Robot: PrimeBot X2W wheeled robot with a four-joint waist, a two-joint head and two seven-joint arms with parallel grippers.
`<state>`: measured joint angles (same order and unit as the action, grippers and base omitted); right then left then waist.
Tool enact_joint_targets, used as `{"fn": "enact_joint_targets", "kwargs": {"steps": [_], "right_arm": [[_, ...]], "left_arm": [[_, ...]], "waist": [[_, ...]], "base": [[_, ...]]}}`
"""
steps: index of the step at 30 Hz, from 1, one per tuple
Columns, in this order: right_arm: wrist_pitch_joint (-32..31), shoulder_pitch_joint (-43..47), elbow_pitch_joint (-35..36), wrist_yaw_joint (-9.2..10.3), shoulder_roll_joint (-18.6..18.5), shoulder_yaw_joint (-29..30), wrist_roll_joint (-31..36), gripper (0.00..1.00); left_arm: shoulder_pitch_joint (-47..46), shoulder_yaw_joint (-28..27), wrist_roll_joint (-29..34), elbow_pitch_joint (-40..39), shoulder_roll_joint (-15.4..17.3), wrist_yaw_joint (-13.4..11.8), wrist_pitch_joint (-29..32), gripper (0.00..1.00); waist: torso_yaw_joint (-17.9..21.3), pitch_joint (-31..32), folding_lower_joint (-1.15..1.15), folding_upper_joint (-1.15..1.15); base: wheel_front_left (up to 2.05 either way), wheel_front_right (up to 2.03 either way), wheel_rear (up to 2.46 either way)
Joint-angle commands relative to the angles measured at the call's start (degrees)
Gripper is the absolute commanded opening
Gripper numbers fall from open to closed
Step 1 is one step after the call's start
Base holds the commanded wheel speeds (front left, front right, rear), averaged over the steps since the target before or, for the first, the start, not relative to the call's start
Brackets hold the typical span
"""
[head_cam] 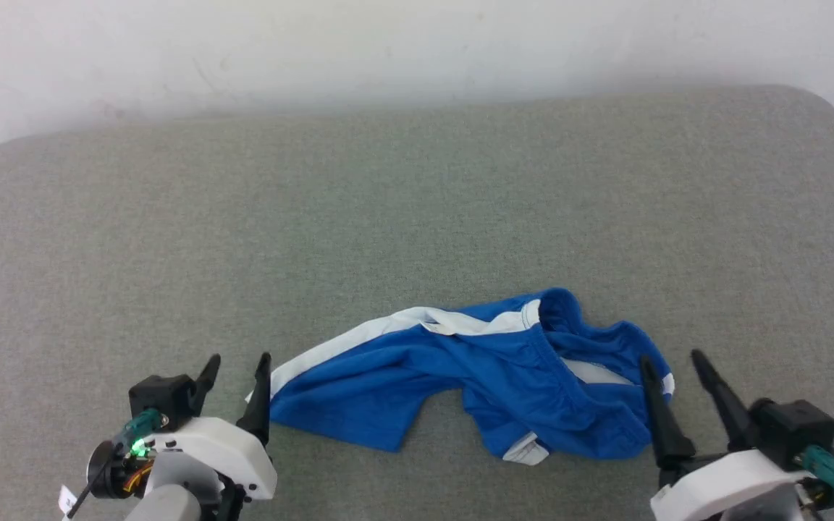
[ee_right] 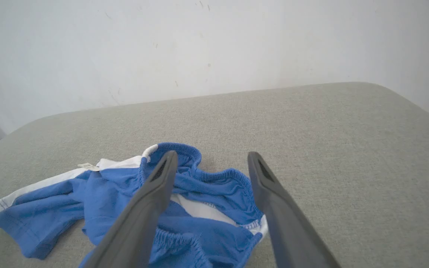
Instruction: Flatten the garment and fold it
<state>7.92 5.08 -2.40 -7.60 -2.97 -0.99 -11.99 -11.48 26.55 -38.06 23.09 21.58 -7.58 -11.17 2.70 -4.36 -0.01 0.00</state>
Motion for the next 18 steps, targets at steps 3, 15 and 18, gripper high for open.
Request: {"fn": "enact_joint_targets", "kwargs": {"steps": [3, 15, 18], "right_arm": [[-3.93, -1.24, -1.44, 0.11, 0.09, -2.27, -0.6, 1.0], [-24.74, -16.42, -13.97, 0.11, -2.56, -10.24, -5.79, 1.0], [-29.39, -19.27, -17.07, 0.11, -3.63, -10.91, -6.75, 0.33]], "left_arm": [[1.61, -1.48, 2.51, -2.77, -0.79, -1.9, -2.99, 1.0], [4.57, -6.18, 9.16, -10.58, -4.25, -3.37, -3.81, 1.0], [4.49, -6.87, 10.0, -10.8, -5.08, -2.69, -3.82, 1.0]], "waist": [[-0.91, 0.98, 0.01, 0.0], [-4.61, -0.29, 0.01, 0.0], [-5.34, -0.83, 0.01, 0.0]], "base": [[0.0, 0.0, 0.0], [0.0, 0.0, 0.0], [0.0, 0.0, 0.0]]}}
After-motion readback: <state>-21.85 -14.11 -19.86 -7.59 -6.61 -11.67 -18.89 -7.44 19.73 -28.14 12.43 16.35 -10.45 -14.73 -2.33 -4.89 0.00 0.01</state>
